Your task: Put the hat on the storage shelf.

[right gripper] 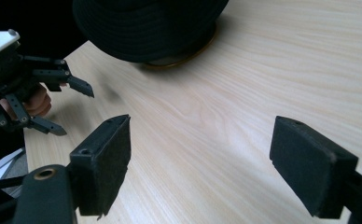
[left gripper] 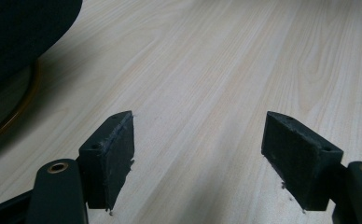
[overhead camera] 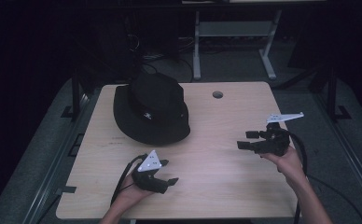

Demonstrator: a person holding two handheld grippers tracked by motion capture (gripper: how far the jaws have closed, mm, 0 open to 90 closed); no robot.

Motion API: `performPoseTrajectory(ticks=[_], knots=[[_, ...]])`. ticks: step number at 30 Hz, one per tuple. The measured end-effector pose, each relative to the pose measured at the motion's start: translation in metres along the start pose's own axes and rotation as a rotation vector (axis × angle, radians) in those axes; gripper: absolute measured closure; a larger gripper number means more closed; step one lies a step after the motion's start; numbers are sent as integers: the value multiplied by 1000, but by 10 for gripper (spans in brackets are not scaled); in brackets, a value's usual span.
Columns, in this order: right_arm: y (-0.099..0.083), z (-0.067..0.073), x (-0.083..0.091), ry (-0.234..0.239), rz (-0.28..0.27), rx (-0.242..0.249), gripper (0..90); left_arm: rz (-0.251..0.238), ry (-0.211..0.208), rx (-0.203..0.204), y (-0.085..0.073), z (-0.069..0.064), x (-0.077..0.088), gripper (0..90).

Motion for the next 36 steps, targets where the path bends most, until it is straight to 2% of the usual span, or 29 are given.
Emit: performPoseTrajectory(ticks=[18,36], knots=[[-35,3,17,-7,-1,-23,192,5,5,4,0,1,2,252],[-60,11,32,-18,-6,-6,190,7,6,17,-1,2,2,252]])
Point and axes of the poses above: each handheld gripper's, and its own axes: x roughly backward along the jaws, y roughly out of its top, z roughly to its left, the point moved 6 cm from there along -x, roughly forward along the jaws, and after that the axes turned 15 degrees about -z, right-handed, at the moved point
